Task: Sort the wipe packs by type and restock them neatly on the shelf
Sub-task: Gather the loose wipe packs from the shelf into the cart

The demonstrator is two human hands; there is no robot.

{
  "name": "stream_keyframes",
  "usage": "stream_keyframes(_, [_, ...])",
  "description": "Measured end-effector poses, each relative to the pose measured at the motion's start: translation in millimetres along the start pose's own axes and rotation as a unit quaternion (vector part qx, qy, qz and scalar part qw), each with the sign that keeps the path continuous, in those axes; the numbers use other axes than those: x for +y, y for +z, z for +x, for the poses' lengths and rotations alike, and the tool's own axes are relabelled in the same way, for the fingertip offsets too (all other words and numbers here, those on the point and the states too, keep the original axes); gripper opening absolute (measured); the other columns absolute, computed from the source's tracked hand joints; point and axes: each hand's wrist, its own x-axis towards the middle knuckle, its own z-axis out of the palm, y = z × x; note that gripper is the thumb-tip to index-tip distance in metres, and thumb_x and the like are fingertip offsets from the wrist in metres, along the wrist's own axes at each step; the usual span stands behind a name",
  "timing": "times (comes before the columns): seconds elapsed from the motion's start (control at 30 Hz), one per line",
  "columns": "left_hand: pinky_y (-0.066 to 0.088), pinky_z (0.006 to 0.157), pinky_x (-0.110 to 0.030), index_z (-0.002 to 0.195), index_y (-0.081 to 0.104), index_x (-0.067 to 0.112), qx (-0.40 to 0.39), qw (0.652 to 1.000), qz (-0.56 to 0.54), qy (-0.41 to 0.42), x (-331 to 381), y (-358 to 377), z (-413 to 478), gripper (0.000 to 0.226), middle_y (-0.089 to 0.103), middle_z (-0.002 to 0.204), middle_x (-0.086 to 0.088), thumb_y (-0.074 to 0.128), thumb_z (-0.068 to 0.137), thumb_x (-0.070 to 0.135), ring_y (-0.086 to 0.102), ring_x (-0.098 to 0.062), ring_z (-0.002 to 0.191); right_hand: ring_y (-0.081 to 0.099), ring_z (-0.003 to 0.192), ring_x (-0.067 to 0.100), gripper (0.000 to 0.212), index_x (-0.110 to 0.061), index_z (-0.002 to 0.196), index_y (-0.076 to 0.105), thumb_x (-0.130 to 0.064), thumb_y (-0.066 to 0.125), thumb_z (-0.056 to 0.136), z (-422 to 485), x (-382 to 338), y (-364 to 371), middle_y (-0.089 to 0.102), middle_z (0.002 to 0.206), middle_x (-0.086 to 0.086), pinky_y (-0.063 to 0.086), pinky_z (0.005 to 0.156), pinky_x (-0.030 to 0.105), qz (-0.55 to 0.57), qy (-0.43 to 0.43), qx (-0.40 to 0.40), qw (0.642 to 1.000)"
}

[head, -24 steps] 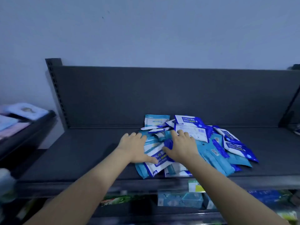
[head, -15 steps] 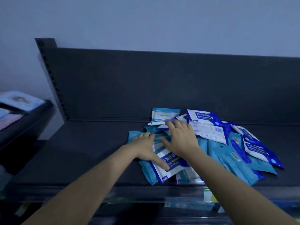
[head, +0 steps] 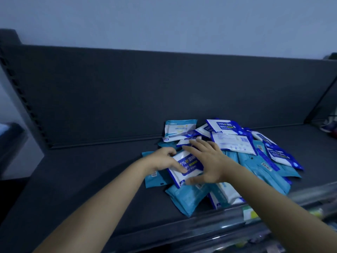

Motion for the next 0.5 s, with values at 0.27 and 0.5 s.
stream_keyframes(0.27, [0.054,0.088,-0.035,0.092,0.070,0.008,0.040,0.985,-0.165,-0.016,-3.0,-33.8,-11.2,0.039,0.075,0.085,-0.009,0.075,0.061,-0.014,0.071,-0.020,0.077,-0.013,0.147,0.015,0.116,-0.042,0.149,-0.009,-0.088,0.050,0.061,-13.6,-27.0,19.6,-0.014,0.160,-0.003,-0.007,0.117,0.038,-0.031,0.016,0.038,0.999])
stream_keyframes(0.5, [0.054,0.075,-0.030,0.100,0.068,0.008,0.015,0.993,-0.111,0.042,-18.1,-57.4,-29.4,0.038,0.075,0.091,-0.008,0.076,0.066,-0.009,0.069,-0.023,0.082,0.005,0.147,0.019,0.102,-0.038,0.151,0.000,-0.073,0.058,0.074,4.7,-55.2,33.0,0.001,0.161,-0.002,0.007,0.116,0.034,0.012,0.074,0.096,0.993])
